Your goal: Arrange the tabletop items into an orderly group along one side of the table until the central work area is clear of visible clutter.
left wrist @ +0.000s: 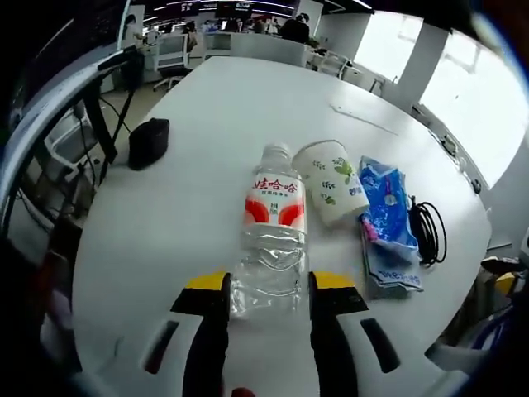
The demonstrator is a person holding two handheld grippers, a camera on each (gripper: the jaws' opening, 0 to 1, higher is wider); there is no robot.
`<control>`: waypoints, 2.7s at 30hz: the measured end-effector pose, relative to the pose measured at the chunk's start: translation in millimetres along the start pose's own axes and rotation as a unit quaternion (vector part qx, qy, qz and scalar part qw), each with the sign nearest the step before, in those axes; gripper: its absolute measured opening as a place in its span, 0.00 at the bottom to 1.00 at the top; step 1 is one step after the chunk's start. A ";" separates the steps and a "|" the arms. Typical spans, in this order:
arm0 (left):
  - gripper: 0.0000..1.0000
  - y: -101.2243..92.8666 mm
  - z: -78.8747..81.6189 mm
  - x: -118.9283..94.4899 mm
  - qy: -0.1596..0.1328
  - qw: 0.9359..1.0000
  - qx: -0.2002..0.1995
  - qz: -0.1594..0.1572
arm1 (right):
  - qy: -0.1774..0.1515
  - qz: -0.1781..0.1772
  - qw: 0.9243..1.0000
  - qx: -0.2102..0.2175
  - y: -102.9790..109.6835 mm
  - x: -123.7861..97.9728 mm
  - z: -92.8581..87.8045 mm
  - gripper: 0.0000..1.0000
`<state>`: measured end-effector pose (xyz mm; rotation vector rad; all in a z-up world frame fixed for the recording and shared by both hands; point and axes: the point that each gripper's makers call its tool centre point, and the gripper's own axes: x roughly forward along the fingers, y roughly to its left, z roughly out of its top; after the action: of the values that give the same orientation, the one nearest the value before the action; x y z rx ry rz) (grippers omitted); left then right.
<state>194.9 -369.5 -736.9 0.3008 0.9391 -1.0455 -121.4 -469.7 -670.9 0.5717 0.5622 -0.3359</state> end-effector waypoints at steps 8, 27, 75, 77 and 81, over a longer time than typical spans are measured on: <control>0.37 2.5 -5.0 -4.7 -0.001 1.000 -0.005 0.003 | 0.004 0.005 1.000 -0.003 3.6 2.1 -1.2 0.48; 0.36 7.8 -11.5 -11.2 -0.010 0.999 -0.024 0.025 | 0.003 0.004 1.000 0.000 1.4 0.6 -3.1 0.48; 0.41 0.1 -69.0 -45.7 -0.007 0.998 -0.066 0.023 | -0.004 0.005 1.000 0.001 -2.9 5.0 1.0 0.48; 0.43 0.1 -65.1 -45.0 -0.007 0.999 -0.046 0.024 | -0.003 0.004 1.000 0.002 -4.0 3.8 -0.1 0.48; 0.43 2.8 -56.9 -42.9 -0.007 0.999 -0.034 0.026 | -0.002 0.002 1.000 0.004 -4.7 2.0 -1.8 0.48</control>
<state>160.7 -307.0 -737.7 0.2595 0.9474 -0.9650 -122.6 -472.6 -675.3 0.5798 0.5551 -0.3352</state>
